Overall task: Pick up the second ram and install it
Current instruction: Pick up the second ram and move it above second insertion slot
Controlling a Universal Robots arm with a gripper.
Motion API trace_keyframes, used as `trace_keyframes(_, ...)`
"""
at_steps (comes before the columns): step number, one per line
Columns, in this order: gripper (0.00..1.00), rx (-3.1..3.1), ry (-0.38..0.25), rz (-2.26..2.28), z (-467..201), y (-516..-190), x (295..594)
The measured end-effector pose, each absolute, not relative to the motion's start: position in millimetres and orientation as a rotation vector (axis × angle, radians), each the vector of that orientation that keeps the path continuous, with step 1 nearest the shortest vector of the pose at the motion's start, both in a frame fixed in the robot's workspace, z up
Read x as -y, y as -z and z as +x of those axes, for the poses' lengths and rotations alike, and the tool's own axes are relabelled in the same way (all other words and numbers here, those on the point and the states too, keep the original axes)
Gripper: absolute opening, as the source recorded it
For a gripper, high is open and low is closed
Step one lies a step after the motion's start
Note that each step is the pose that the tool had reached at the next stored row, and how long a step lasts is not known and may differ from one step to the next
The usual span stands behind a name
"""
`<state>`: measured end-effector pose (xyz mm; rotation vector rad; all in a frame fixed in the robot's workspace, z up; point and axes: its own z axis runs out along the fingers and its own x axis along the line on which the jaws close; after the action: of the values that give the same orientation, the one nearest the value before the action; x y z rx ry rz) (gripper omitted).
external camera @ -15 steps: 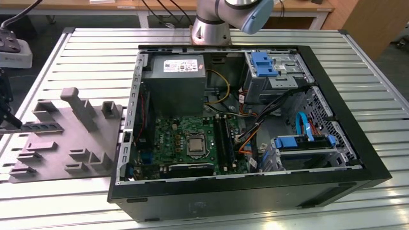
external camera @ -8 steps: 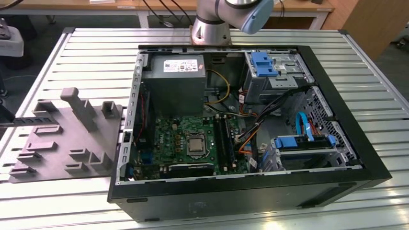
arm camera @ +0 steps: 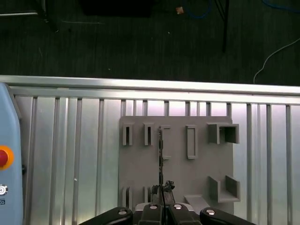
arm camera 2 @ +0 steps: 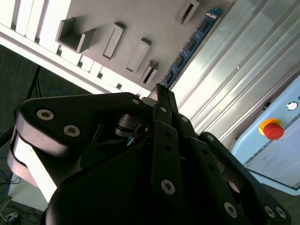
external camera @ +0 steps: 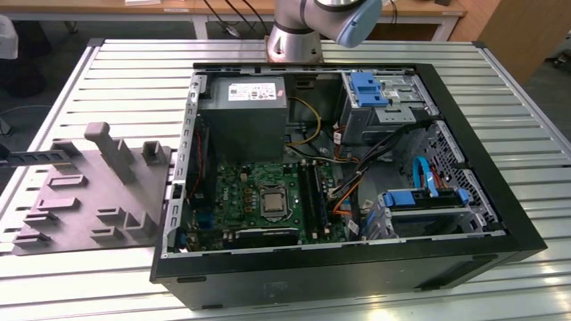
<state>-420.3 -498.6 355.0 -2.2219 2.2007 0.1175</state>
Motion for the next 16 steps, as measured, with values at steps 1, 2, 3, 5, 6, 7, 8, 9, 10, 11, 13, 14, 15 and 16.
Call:
trace_keyframes(1,0.11,-2.201,-0.117,-2.222,-420,-358,498)
trace_keyframes(2,0.11,-2.201,-0.117,-2.222,-420,-361,498)
trace_keyframes(3,0.11,-2.201,-0.117,-2.222,-420,-364,498)
trace_keyframes(5,0.11,-2.201,-0.117,-2.222,-420,-369,498)
trace_keyframes(6,0.11,-2.201,-0.117,-2.222,-420,-372,498)
trace_keyframes(7,0.11,-2.201,-0.117,-2.222,-420,-375,498)
trace_keyframes(8,0.11,-2.201,-0.117,-2.222,-420,-378,498)
trace_keyframes(9,0.11,-2.201,-0.117,-2.222,-420,-381,498)
trace_keyframes(10,0.11,-2.201,-0.117,-2.222,-420,-383,498)
trace_keyframes(11,0.11,-2.201,-0.117,-2.222,-420,-386,498)
trace_keyframes(13,0.11,-2.201,-0.117,-2.222,-420,-390,498)
trace_keyframes(14,0.11,-2.201,-0.117,-2.222,-420,-392,498)
trace_keyframes(15,0.11,-2.201,-0.117,-2.222,-420,-393,498)
trace_keyframes(16,0.11,-2.2,-0.117,-2.222,-420,-393,498)
